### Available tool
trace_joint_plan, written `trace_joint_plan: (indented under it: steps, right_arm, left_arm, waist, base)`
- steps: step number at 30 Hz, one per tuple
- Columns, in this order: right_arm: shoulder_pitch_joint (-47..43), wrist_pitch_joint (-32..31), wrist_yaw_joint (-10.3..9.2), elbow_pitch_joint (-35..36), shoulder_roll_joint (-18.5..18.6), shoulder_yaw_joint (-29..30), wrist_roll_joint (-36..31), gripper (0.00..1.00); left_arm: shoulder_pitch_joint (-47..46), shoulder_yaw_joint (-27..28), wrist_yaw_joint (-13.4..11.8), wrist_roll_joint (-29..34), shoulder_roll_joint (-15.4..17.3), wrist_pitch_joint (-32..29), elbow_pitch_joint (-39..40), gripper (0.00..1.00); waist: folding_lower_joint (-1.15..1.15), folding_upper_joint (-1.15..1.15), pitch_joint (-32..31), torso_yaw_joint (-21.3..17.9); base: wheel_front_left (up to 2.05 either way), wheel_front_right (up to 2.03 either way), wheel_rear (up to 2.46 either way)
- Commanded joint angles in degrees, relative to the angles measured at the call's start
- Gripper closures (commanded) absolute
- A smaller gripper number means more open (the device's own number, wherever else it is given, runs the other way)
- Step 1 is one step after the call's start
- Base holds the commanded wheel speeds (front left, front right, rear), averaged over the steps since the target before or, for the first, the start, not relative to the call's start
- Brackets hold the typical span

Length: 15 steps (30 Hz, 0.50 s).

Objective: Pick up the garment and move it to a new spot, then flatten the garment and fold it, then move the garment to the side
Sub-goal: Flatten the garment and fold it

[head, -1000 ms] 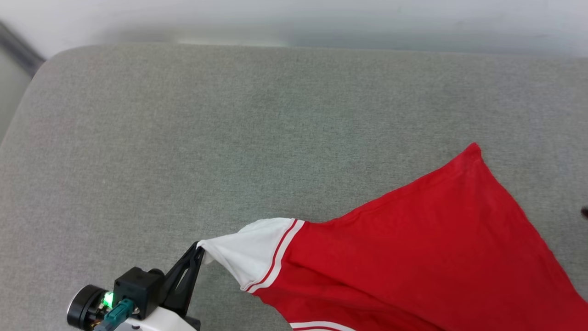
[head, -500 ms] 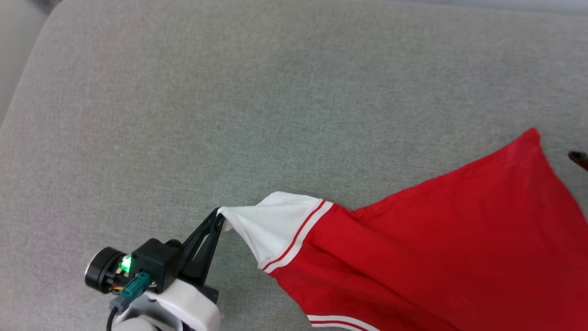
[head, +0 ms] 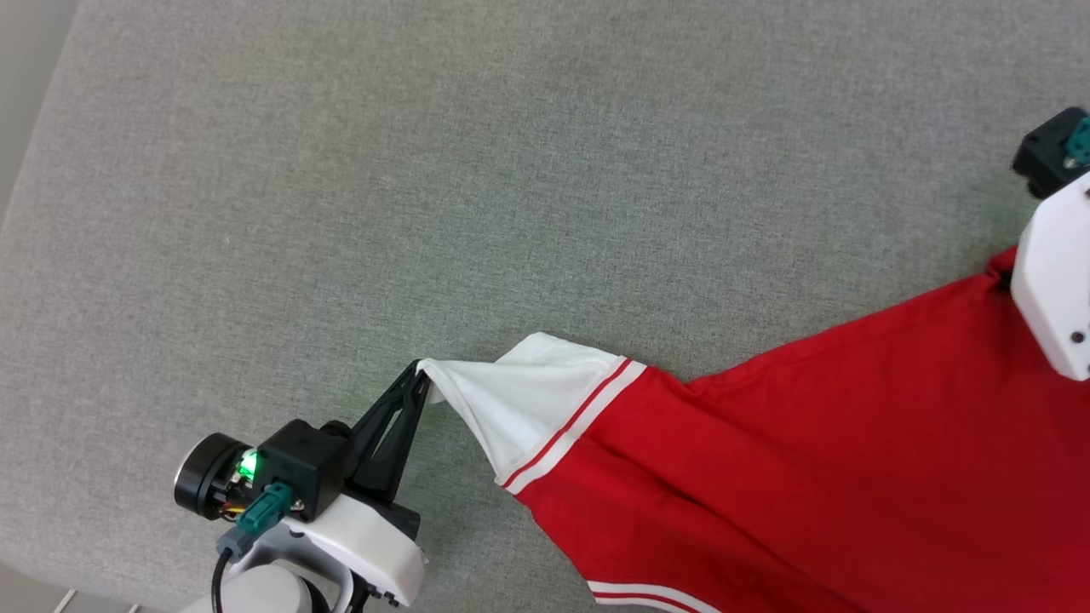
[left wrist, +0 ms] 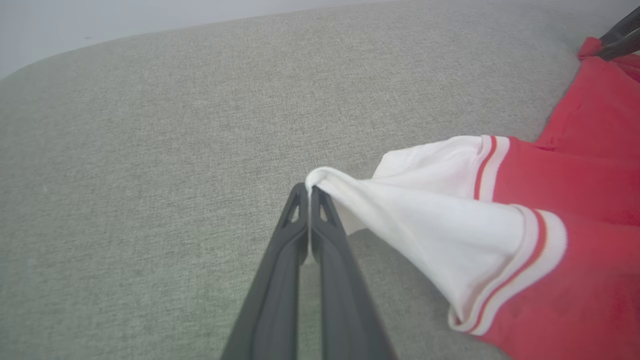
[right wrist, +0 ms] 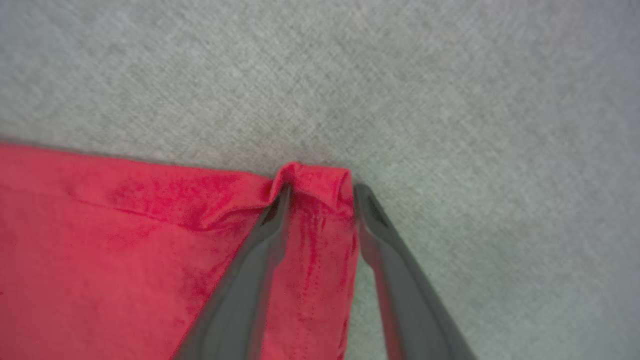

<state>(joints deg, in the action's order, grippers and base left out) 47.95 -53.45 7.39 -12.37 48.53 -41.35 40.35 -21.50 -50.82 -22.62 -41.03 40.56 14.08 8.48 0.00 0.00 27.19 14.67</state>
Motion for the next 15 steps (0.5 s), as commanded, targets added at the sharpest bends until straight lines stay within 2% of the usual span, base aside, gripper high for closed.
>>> trace_joint_plan:
  steps: [1, 8, 15]
  right_arm:
    - [-2.75, 0.65, 0.17, -1.61, -1.9, -2.64, 0.77, 1.0]
    - [-0.16, 11.91, 0.09, -0.78, -1.12, -0.87, 2.86, 1.0]
    - [-0.85, 24.13, 0.09, 1.13, -0.97, 1.58, 3.65, 1.0]
  left_arm:
    - [0.09, 0.44, 0.23, -0.04, -0.17, 0.3, -0.35, 1.0]
    - [0.59, 2.2, 0.39, -0.31, 1.72, 0.7, -0.38, 1.0]
    - [-3.99, 4.28, 2.75, 0.16, 5.22, -0.21, 0.48, 1.0]
  waist:
    - [0.0, 0.0, -0.8, -0.42]
    - [0.0, 0.0, -6.23, -2.7]
    - [0.0, 0.0, -12.28, -5.92]
  base:
    - [0.0, 0.0, 0.0]
    - [0.0, 0.0, 0.0]
    - [0.0, 0.0, 0.0]
